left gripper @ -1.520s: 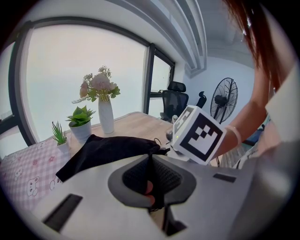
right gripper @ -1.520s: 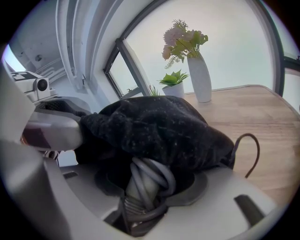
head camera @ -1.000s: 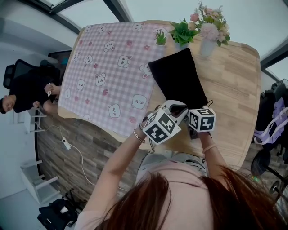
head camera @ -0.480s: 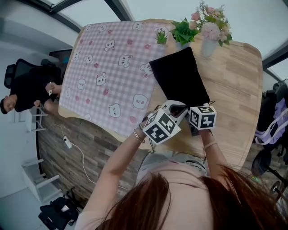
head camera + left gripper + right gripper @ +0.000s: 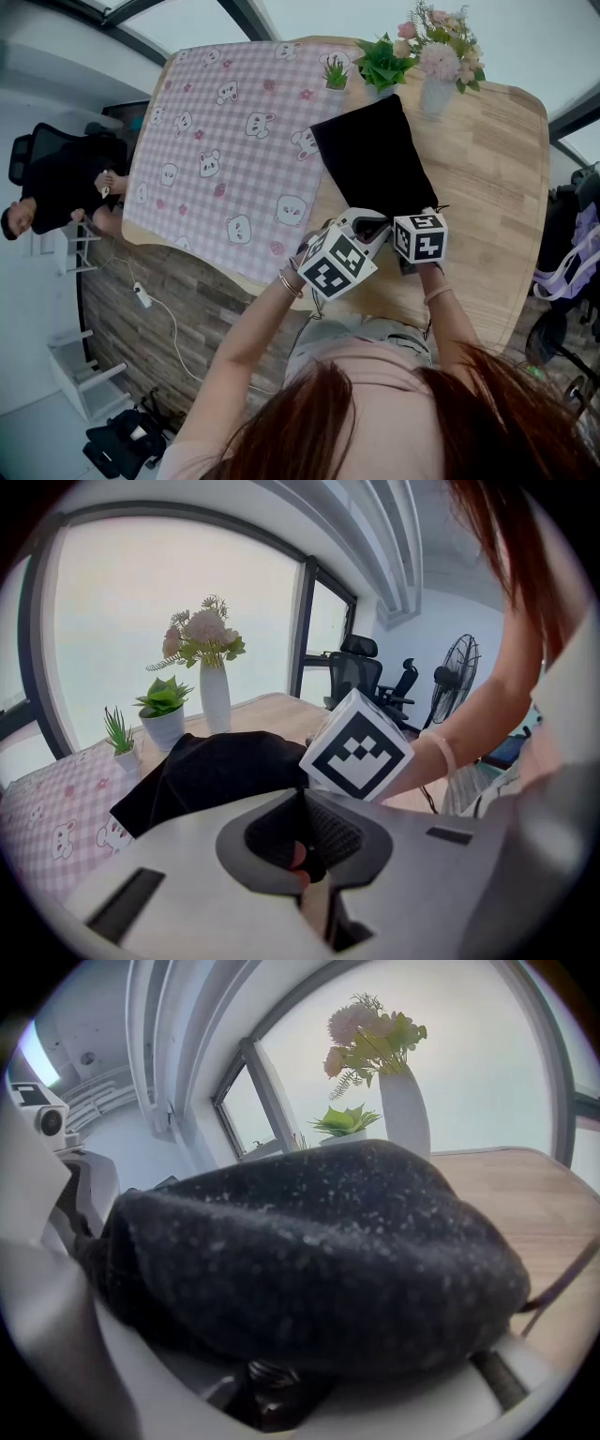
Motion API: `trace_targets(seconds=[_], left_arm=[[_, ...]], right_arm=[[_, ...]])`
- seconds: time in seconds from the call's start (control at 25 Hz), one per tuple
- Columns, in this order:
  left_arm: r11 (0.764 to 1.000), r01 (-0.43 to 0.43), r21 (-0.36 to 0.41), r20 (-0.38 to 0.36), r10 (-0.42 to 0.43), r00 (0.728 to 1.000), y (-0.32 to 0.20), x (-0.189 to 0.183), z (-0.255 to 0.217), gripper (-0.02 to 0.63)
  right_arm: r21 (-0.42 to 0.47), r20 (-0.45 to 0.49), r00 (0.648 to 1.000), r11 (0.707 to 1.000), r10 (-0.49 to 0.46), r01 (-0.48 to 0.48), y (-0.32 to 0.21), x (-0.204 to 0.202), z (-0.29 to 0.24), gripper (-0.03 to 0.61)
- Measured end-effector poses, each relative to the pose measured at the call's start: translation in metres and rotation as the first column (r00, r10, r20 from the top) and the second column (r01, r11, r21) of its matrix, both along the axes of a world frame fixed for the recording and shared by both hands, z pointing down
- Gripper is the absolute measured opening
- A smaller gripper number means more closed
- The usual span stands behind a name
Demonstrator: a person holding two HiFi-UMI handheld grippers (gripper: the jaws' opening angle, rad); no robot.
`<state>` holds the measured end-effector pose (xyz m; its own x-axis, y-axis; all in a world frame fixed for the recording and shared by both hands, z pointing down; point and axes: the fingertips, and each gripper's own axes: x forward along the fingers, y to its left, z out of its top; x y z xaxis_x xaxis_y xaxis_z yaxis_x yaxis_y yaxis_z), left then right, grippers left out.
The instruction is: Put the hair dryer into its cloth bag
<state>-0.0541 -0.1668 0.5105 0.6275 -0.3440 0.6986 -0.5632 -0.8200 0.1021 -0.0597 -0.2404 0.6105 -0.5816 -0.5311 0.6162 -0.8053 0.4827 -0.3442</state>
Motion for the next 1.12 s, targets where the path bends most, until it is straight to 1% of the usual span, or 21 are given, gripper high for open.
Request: trace_targets(seconds=[0.32,0.72,1.04,1.12], left_arm=[[0.999,0.029,-0.022,-0.017,-0.029,0.999,0.0,-0.003,0.004,0.025],[0.998,0.055,-0.034,-0.03,-0.056,0.998,-0.003,-0.006,0.007,0.025],[0.997,0.071,-0.032,-0.045,-0.072,0.996,0.001,-0.006,0.005,0.025],[0.996,0.08,-0.033,-0.049,-0.082,0.995,0.002,-0.006,0.004,0.025]], right_arm=[[0.006,-0.031,1.0,1.0,-0.004,0.004,-0.002,-0.001,0.004,0.213],[-0.011,-0.049,0.999,1.0,0.008,-0.009,-0.003,0.0,0.008,0.218],[-0.002,-0.056,0.998,1.0,0.0,0.0,0.004,0.0,0.004,0.249],[0.005,-0.057,0.998,1.0,-0.008,0.008,0.007,0.001,0.002,0.266]])
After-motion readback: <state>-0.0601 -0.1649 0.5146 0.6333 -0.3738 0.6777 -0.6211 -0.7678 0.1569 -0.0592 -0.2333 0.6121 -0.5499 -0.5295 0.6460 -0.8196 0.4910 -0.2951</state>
